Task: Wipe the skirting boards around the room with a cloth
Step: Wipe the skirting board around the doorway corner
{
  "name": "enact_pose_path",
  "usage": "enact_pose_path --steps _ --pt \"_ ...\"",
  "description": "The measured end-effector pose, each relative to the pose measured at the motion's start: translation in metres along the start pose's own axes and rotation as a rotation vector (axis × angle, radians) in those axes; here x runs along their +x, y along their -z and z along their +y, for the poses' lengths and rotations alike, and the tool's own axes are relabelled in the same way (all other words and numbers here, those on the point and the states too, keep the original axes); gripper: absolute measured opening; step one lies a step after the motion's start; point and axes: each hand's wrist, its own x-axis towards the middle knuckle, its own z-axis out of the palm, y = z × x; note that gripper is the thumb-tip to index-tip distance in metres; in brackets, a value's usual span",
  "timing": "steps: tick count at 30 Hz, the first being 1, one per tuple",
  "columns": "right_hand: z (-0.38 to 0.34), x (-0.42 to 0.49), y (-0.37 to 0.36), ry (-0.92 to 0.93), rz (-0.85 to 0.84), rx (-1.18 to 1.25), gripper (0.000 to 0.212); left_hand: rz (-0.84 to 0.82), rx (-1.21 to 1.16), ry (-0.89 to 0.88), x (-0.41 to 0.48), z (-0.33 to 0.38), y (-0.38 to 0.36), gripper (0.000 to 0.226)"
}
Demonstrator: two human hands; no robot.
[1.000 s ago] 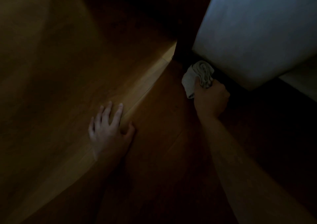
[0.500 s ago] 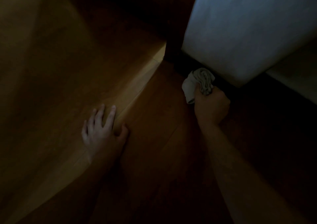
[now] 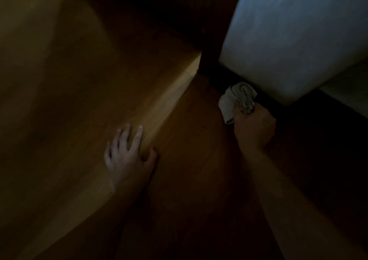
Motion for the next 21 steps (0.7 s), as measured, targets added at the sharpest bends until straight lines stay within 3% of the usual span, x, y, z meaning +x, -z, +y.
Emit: enact_pose_path --steps 5,11,21 --pt "-0.020 0.005 -0.010 0.033 -0.064 -0.020 0.036 -0.001 -0.014 -0.001 0.000 0.000 0.001 0.069" --pt "0.030 -0.003 0.032 0.013 -0.029 -0.064 0.035 -0.021 -0.007 -0.016 0.001 -0.002 0.001 0.068" --pt "0.017 -0.005 0.025 -0.043 -0.035 -0.015 0.029 -0.045 -0.020 0.018 0.001 0.008 0.009 0.069"
